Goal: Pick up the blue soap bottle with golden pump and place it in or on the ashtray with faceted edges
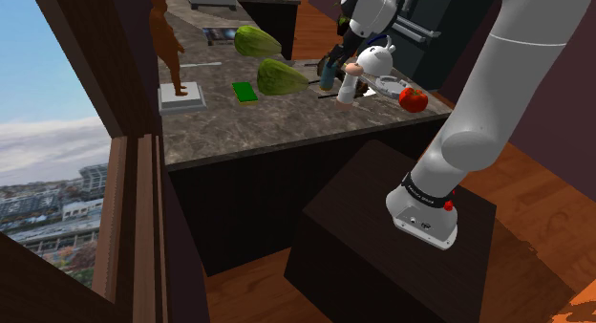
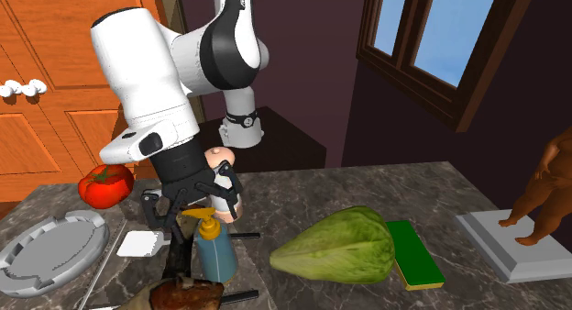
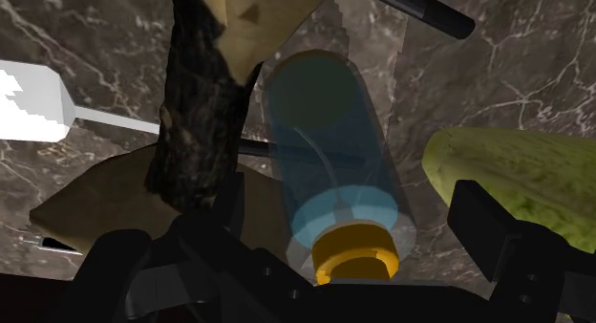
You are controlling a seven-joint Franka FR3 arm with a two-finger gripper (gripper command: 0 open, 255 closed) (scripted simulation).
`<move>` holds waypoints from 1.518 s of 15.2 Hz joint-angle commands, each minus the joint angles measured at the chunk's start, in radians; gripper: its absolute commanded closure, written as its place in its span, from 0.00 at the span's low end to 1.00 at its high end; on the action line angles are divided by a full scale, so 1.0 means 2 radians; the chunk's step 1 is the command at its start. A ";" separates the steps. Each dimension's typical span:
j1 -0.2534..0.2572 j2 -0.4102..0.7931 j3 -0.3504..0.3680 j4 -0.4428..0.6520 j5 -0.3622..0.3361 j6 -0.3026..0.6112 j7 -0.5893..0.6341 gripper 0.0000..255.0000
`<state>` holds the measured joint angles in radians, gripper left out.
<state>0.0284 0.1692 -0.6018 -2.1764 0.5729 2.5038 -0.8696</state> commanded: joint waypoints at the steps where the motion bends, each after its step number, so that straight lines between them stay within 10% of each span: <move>1: 0.000 0.001 0.001 -0.001 0.002 0.002 -0.001 0.00; 6: 0.000 0.001 0.001 -0.001 0.002 0.002 -0.001 0.00; 7: 0.000 0.001 0.001 -0.001 0.002 0.002 -0.001 1.00; 23: 0.009 -0.033 -0.011 0.010 -0.049 -0.029 0.041 1.00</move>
<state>0.0433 0.1159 -0.6215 -2.1570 0.4920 2.4550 -0.8004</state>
